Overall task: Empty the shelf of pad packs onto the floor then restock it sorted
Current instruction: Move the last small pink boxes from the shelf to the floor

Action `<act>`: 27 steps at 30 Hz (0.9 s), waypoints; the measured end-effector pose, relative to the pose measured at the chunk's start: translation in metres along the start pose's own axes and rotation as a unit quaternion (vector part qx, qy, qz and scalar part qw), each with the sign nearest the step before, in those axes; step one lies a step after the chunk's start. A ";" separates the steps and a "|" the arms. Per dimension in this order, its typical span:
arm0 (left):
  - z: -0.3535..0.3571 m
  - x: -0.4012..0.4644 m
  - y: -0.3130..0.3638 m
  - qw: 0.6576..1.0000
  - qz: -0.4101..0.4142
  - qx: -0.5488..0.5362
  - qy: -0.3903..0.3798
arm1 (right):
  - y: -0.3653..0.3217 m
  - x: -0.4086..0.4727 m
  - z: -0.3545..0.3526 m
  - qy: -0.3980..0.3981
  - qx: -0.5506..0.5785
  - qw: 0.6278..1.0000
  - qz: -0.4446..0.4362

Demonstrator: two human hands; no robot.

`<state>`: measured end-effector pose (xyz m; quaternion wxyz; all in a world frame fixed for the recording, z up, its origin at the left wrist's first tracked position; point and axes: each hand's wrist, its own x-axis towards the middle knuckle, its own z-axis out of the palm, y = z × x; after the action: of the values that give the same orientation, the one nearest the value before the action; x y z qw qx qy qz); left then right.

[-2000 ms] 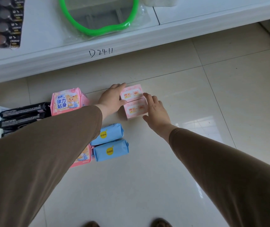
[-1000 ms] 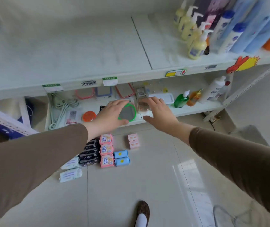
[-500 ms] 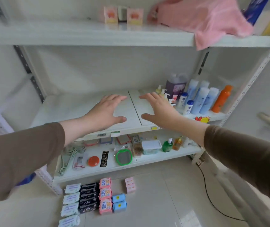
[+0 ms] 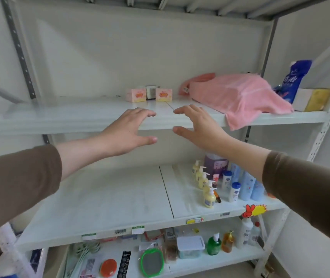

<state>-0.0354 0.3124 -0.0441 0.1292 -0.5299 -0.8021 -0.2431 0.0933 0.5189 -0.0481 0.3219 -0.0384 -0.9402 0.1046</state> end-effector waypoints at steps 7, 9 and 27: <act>-0.012 0.103 -0.021 0.997 -0.047 0.029 0.047 | 0.064 0.098 -0.012 -0.008 0.016 1.000 -0.008; -0.012 0.126 -0.033 0.996 -0.065 0.041 0.050 | 0.079 0.125 -0.006 -0.018 0.022 1.000 0.000; 0.000 0.282 -0.169 0.979 -0.193 0.057 0.024 | 0.186 0.316 0.053 -0.100 0.003 0.994 0.044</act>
<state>-0.3040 0.4800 0.0439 0.1290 -0.3510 -0.8986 -0.2297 -0.1885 0.7353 0.0586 0.2219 -0.0686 -0.9647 0.1245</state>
